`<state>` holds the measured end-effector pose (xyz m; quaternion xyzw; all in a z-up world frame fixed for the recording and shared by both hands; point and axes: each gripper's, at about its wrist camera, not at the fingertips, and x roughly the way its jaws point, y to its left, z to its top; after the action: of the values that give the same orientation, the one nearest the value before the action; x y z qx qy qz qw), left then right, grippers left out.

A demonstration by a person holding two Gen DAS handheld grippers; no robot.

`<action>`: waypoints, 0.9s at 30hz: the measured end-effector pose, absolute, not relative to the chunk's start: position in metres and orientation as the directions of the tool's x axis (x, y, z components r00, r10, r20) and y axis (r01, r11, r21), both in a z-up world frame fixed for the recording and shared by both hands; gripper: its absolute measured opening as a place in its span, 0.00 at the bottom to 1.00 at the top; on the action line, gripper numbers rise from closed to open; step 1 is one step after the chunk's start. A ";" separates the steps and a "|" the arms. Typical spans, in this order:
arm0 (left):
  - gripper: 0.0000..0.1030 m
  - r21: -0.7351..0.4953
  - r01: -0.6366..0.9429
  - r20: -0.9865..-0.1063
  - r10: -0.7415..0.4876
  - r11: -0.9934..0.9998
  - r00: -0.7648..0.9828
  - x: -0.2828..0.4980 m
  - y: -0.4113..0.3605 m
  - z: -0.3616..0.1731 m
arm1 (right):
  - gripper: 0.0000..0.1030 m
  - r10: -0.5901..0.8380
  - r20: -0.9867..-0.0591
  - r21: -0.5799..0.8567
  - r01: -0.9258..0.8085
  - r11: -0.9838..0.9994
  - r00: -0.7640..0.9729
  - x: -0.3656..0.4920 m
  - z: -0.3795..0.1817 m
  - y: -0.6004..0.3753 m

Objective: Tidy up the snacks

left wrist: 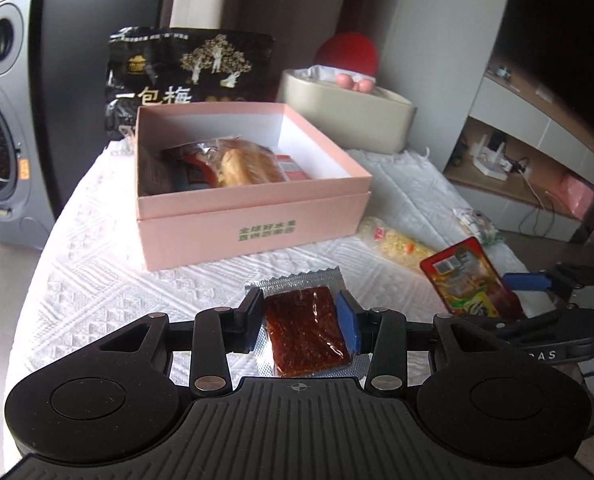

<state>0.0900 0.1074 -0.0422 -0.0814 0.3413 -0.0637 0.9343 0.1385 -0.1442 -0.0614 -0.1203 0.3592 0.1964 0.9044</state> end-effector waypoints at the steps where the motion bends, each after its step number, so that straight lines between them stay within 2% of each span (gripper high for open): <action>1: 0.44 -0.204 0.070 -0.634 -0.186 0.976 0.751 0.090 0.108 -0.046 | 0.92 0.251 -0.703 -0.097 -0.439 0.893 0.666 0.140 -0.064 -0.141; 6: 0.44 -0.181 0.101 -0.666 -0.197 0.978 0.720 0.084 0.103 -0.061 | 0.93 0.246 -0.710 -0.073 -0.417 0.906 0.660 0.144 -0.066 -0.146; 8: 0.43 -0.194 0.096 -0.675 -0.204 0.976 0.709 0.083 0.106 -0.067 | 0.87 0.261 -0.706 -0.060 -0.423 0.904 0.658 0.141 -0.062 -0.150; 9: 0.43 -0.201 0.094 -0.679 -0.208 0.975 0.704 0.083 0.107 -0.069 | 0.79 0.275 -0.707 -0.050 -0.434 0.899 0.651 0.139 -0.059 -0.152; 11: 0.43 -0.201 0.093 -0.677 -0.207 0.975 0.707 0.082 0.107 -0.071 | 0.77 0.329 -0.702 0.008 -0.455 0.890 0.632 0.134 -0.050 -0.155; 16: 0.43 -0.183 0.090 -0.677 -0.192 0.979 0.710 0.079 0.103 -0.073 | 0.77 0.423 -0.679 0.062 -0.527 0.848 0.601 0.115 -0.033 -0.144; 21: 0.43 -0.187 0.090 -0.676 -0.195 0.978 0.710 0.078 0.104 -0.073 | 0.77 0.442 -0.703 0.052 -0.580 0.813 0.557 0.100 -0.041 -0.123; 23: 0.43 -0.184 0.093 -0.675 -0.194 0.979 0.712 0.078 0.104 -0.074 | 0.77 0.481 -0.707 0.096 -0.604 0.791 0.518 0.098 -0.045 -0.122; 27: 0.43 -0.188 0.096 -0.672 -0.199 0.977 0.714 0.076 0.105 -0.074 | 0.83 0.550 -0.688 0.153 -0.646 0.748 0.474 0.103 -0.036 -0.133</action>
<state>0.0765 0.1050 -0.0743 -0.0699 0.3698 -0.0798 0.9230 0.1026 -0.1334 -0.0357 -0.0639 0.3757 0.3492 0.8561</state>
